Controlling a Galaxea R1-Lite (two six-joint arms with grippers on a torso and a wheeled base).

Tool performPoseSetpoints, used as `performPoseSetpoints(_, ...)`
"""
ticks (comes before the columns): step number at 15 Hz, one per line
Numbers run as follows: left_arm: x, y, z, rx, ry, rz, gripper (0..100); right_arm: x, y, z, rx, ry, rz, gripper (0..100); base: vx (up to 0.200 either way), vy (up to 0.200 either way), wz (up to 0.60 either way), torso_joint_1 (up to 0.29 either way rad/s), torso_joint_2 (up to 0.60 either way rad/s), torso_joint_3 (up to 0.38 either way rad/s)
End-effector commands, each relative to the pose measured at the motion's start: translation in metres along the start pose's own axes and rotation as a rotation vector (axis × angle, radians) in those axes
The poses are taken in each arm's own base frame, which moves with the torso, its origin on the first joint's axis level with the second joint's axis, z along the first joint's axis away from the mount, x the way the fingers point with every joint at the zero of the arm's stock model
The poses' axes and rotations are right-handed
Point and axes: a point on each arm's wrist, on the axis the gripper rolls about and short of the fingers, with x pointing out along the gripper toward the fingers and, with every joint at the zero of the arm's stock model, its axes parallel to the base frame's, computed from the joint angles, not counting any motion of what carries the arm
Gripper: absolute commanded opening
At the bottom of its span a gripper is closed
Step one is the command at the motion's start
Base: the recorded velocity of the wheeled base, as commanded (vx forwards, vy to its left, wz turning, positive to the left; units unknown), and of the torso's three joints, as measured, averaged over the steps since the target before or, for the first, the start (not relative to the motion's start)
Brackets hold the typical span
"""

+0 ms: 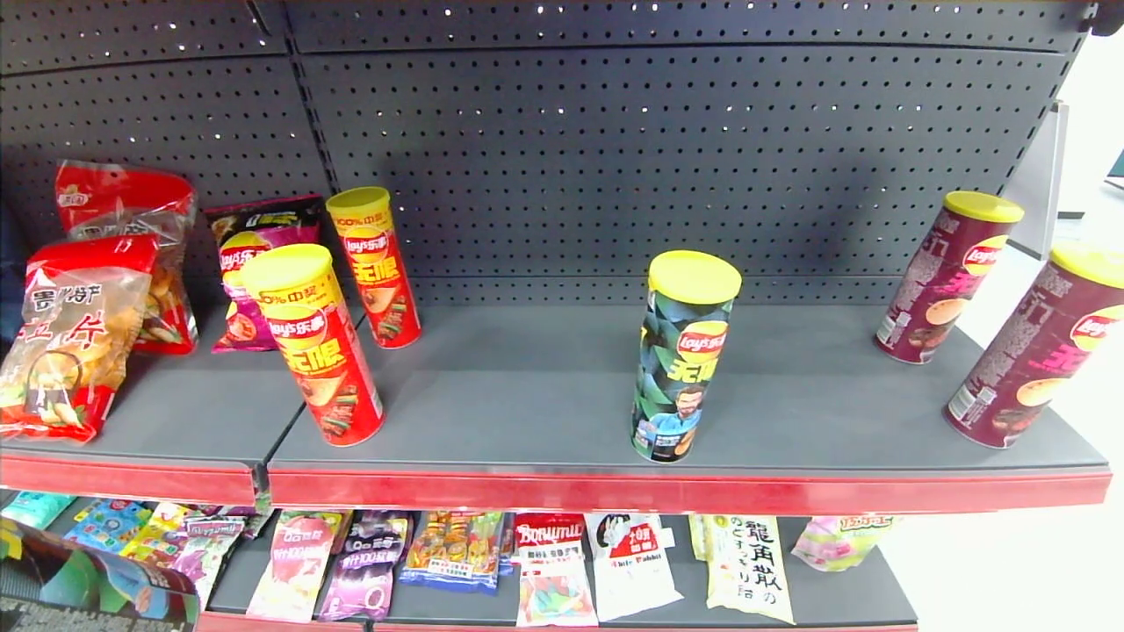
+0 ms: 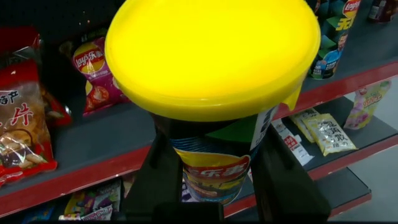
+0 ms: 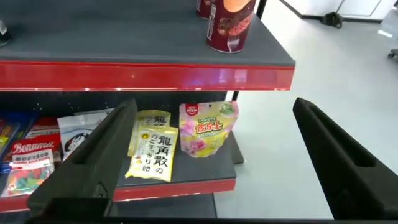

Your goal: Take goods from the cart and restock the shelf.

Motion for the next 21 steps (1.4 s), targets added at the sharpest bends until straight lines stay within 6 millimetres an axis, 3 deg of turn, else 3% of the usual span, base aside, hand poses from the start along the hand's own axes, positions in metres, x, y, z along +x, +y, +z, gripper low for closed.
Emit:
performPoseSetpoints(1,0.0004,0.0001,-0.0002,-0.002,0.002,-0.001,0,0.0005,0.0,-0.0003,0.015,0.009,0.001,100,0.0,0.0,0.0,0.0,0.0,0.0)
performPoseSetpoints(6,0.0001,0.0001,0.0007,0.002,-0.002,0.0,0,0.0005,0.0007,-0.0004,0.02,0.007,0.032,100,0.0,0.0,0.0,0.0,0.0,0.0)
performPoseSetpoints(12,0.0004,0.0003,0.0007,0.0,0.0,-0.001,0,0.0005,0.0011,-0.0004,0.017,0.005,0.049,100,0.0,0.0,-0.6,0.007,0.0,0.002)
performPoseSetpoints(18,0.0006,0.0003,0.0003,-0.001,0.001,-0.001,0,0.0004,0.0013,0.0001,0.052,0.003,0.061,100,0.0,0.0,0.0,0.0,0.0,0.0)
performPoseSetpoints(21,0.0028,0.0012,0.0004,-0.005,0.011,-0.003,0,-0.0003,0.0046,0.0024,0.069,-0.01,0.232,100,0.0,0.0,0.0,0.0,0.0,0.0)
